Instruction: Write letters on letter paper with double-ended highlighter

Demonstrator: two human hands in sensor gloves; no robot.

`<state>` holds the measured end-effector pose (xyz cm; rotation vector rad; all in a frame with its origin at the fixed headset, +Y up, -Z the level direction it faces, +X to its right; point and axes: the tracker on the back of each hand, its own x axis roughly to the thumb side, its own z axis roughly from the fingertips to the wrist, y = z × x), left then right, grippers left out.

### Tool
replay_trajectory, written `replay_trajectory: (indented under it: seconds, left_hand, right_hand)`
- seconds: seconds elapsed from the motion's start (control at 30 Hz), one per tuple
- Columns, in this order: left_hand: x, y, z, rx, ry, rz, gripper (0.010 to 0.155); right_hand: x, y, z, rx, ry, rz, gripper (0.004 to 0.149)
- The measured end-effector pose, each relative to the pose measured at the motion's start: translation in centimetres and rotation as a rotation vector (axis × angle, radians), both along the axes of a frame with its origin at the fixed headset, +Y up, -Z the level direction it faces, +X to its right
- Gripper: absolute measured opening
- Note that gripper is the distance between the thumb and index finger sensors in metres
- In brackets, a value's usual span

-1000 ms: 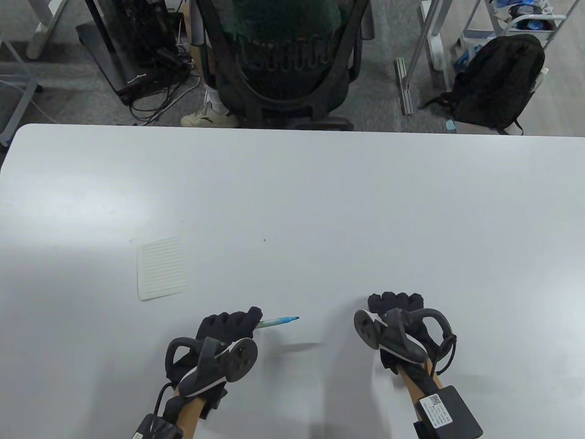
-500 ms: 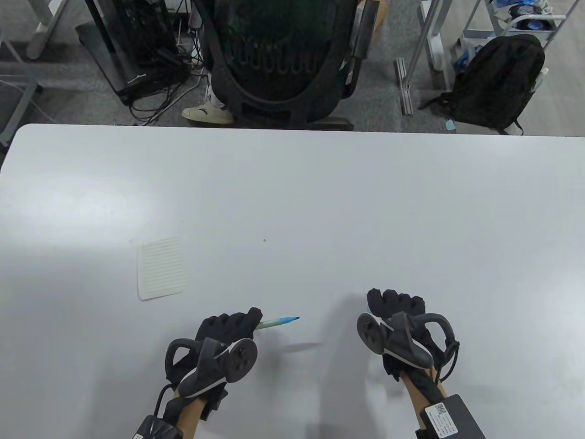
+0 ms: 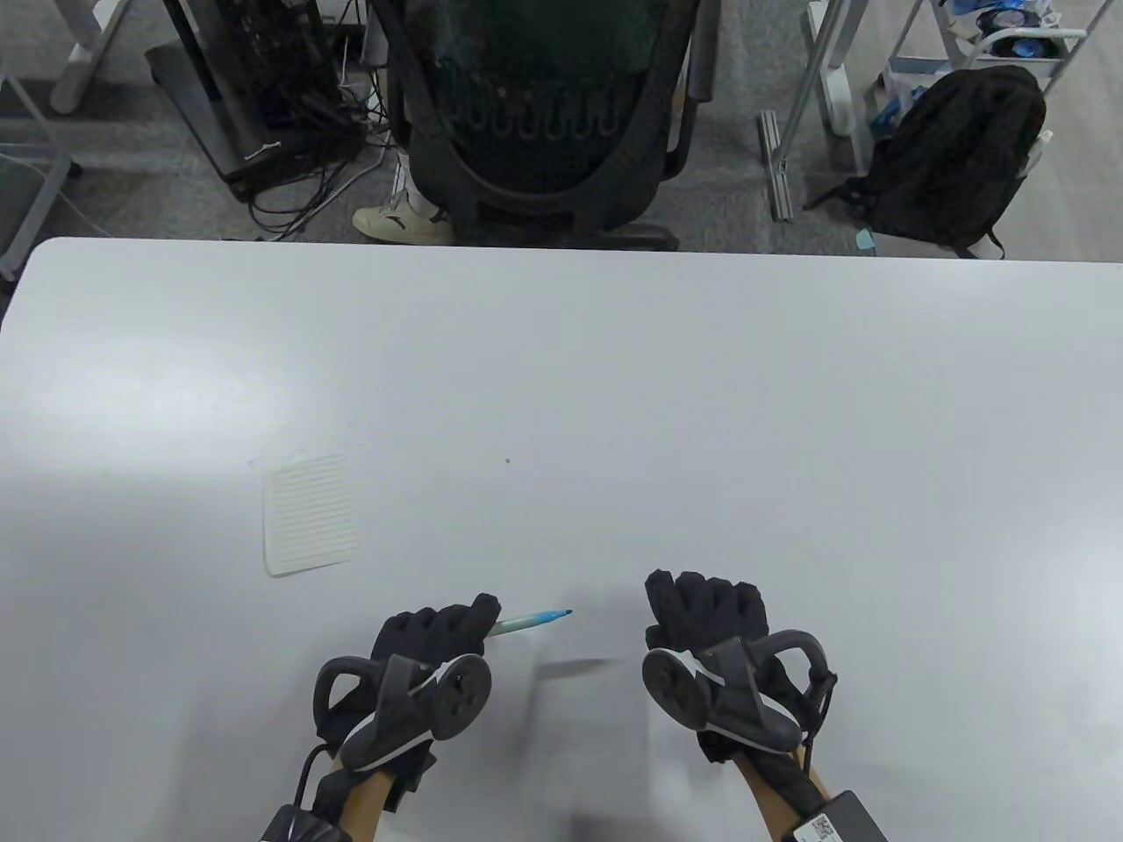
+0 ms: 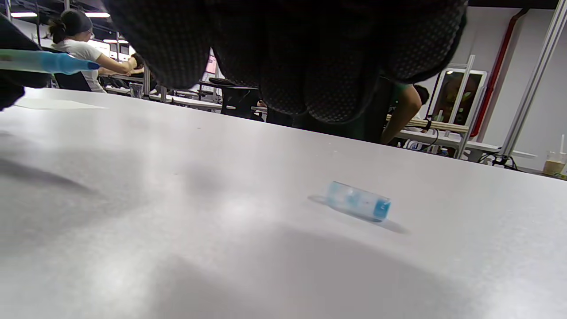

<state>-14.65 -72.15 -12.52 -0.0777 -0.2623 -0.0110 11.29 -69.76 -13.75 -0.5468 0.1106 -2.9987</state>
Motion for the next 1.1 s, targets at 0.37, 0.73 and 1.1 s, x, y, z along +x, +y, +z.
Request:
replay_trajectory:
  seconds: [0.37,0.73,1.1]
  left_hand:
    - [2.5,0.5,0.2,-0.020,-0.032,0.075,0.054]
    - [4.8,1.1,1.2,-0.027,-0.085,0.153,0.054]
    - [6.1,1.5,2.1,-0.022,-0.155,0.232,0.054]
  right_hand:
    - [-2.4,0.7,1.2,0.028,0.089,-0.043,0.071]
    - [-4.5,0.1,2.1,0.037,0.146,-0.013,0.073]
    - [-5.2,-0.7,2.2,0.038,0.166,0.004,0.064]
